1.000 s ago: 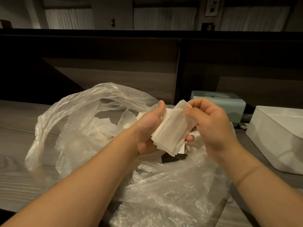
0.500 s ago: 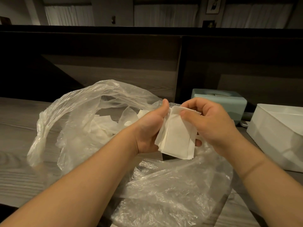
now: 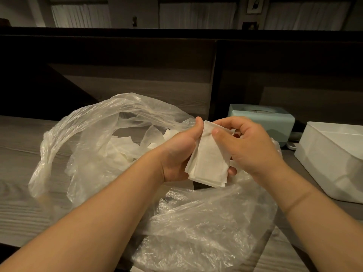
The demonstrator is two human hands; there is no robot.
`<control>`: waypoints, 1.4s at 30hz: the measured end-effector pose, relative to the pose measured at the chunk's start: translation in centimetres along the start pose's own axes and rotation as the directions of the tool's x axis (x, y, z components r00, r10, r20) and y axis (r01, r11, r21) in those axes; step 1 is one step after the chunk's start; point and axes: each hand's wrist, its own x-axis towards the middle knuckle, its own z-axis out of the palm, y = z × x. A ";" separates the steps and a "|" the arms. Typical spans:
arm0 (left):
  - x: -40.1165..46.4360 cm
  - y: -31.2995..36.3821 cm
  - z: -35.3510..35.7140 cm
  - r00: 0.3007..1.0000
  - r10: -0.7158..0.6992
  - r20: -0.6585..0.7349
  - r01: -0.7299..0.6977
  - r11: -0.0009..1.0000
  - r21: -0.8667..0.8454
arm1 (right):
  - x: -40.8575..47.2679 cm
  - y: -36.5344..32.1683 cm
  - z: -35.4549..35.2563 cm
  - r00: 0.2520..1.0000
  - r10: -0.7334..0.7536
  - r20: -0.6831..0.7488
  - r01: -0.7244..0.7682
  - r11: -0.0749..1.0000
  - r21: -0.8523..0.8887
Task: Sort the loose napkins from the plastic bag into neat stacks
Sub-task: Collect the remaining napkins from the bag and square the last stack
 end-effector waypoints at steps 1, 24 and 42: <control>0.0 0.0 0.0 1.000 -0.002 0.001 0.002 1.000 -0.007 | 0.0 0.0 0.0 1.000 -0.004 0.003 0.004 1.000 0.003; 0.0 0.3 -0.3 0.999 -0.029 -0.018 0.028 0.999 -0.022 | 0.6 0.5 -0.1 0.995 -0.097 0.003 0.095 0.972 -0.217; -0.4 0.0 -0.4 0.930 0.057 0.363 -0.037 0.997 -0.064 | 0.2 0.4 -0.1 0.988 -0.155 0.009 0.155 0.987 0.044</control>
